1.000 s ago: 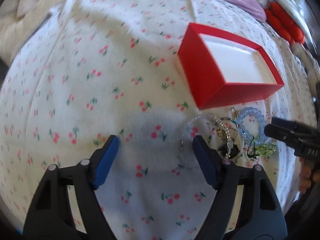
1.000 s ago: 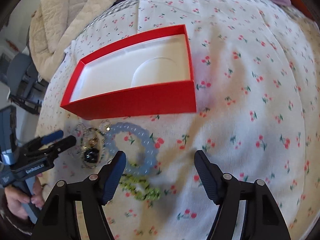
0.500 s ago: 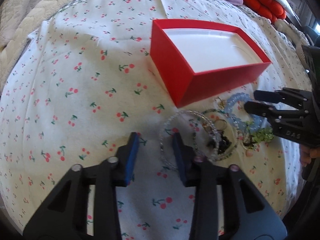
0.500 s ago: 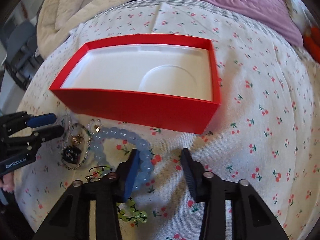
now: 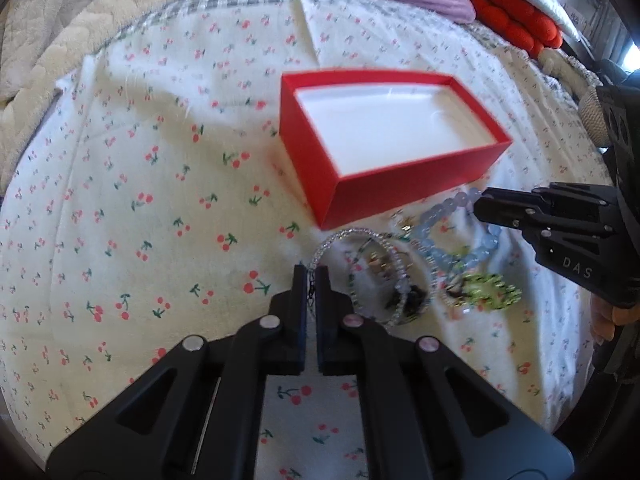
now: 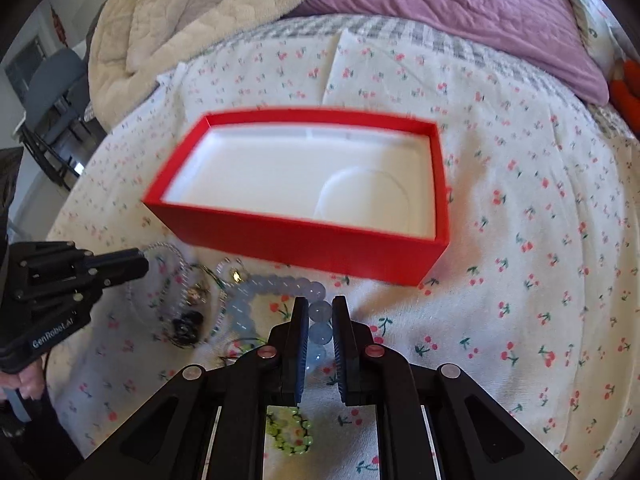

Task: Organize jewelry
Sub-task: 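Lower both bracelets into the red box and open both tools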

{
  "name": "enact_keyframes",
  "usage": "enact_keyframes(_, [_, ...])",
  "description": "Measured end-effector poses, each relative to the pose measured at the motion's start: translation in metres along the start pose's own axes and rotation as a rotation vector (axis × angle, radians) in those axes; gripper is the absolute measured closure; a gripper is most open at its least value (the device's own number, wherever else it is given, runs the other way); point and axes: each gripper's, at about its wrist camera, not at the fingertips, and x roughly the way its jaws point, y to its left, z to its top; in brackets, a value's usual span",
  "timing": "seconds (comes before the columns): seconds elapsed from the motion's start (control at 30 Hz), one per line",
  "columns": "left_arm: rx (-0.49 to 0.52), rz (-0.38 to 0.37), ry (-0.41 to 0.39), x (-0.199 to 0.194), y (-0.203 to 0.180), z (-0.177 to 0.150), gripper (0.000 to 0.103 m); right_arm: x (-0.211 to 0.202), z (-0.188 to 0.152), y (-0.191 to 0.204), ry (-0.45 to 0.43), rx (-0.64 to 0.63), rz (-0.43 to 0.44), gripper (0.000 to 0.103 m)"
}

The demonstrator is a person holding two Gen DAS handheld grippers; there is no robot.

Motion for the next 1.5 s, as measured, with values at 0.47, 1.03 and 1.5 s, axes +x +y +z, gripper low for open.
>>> enact_keyframes(0.47, [-0.031,-0.041,-0.148,-0.054,-0.015,0.026,0.099,-0.059,0.019,0.010,-0.114,0.019,-0.016,0.091])
enact_keyframes(1.03, [-0.145,-0.094,-0.173,-0.025,-0.024,0.073,0.099,-0.074,0.071,0.000,-0.230,0.113,0.067,0.091])
enact_keyframes(1.5, [-0.143,0.016,-0.110,0.021,-0.021,0.078,0.099,-0.019,0.066,-0.036,-0.142,0.176,0.060,0.091])
